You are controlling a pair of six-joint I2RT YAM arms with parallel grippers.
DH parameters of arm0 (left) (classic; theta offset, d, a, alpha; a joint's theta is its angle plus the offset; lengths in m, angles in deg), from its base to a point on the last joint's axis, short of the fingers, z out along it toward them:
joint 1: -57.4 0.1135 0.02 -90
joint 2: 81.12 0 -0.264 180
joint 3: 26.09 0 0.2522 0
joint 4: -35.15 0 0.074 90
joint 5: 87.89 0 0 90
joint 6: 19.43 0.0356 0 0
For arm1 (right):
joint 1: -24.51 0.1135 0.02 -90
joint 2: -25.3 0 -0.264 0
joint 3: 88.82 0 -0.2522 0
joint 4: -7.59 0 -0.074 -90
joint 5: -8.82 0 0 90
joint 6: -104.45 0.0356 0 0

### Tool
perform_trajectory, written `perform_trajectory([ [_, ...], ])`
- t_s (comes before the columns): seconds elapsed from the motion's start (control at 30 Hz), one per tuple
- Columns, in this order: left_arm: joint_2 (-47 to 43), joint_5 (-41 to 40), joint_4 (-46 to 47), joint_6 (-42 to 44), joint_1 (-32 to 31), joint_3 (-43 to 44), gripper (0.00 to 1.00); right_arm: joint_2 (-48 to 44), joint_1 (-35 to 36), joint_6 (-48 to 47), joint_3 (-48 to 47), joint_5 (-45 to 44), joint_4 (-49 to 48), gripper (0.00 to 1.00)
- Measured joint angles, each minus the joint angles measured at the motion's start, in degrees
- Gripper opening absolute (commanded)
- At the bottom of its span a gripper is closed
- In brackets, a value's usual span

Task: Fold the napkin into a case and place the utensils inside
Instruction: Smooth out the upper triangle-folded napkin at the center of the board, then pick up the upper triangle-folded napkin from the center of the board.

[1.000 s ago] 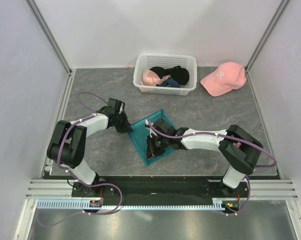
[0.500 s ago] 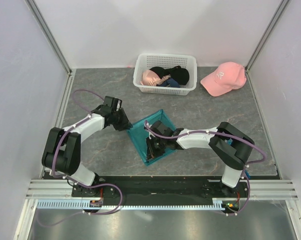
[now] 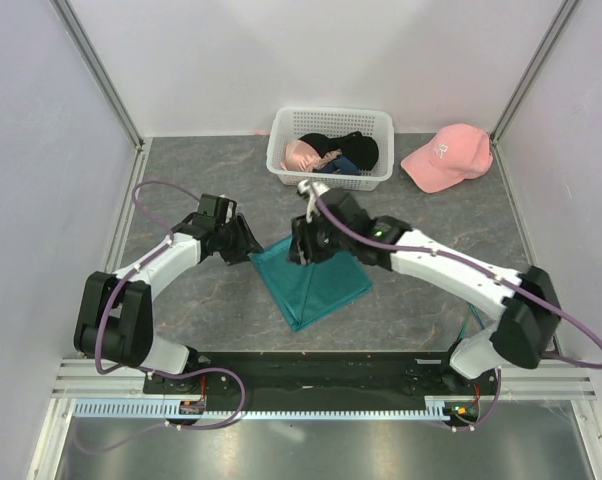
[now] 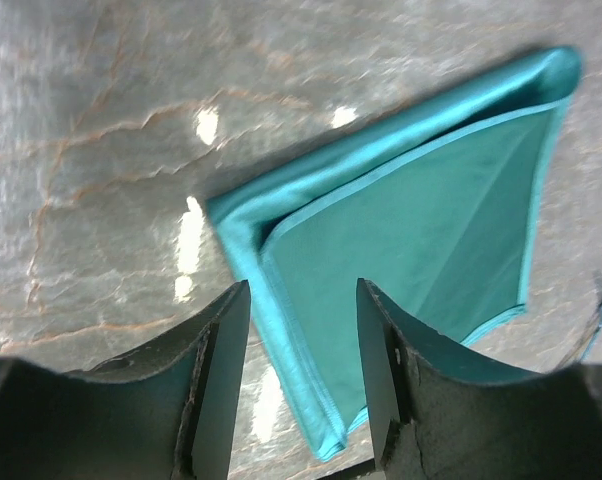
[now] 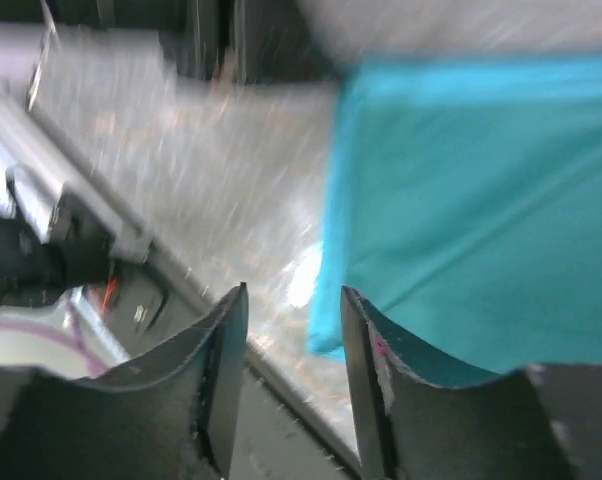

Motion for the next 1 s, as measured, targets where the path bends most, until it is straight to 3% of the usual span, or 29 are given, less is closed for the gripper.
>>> perform_trajectory([
  [0.17,0.0,-0.22,-0.17,0.0,0.0,-1.86,0.55,-4.96,-3.8,-5.42,-2.62,-6.6,5.88,0.6],
  [0.37,0.76,-0.17,0.46,0.0,0.0,-2.43,0.54,-3.02,-1.2,-8.0,-0.9,-8.83,10.45,0.62],
  [0.5,2.71,0.0,1.68,-0.02,0.0,-3.52,0.51,-0.68,-0.35,-8.02,0.85,-10.34,10.6,0.5],
  [0.67,2.93,0.24,1.84,0.0,0.0,-4.5,0.52,6.32,-4.11,-7.8,0.33,-9.92,8.24,0.43],
  [0.8,3.52,-0.04,1.81,-0.02,0.0,-4.44,0.5,10.69,-5.09,-7.85,-1.81,-8.09,7.15,0.41],
  [1.0,6.05,0.72,2.51,-0.07,0.0,-3.63,0.49,12.66,-1.14,-7.78,-4.04,-6.4,5.09,0.38],
])
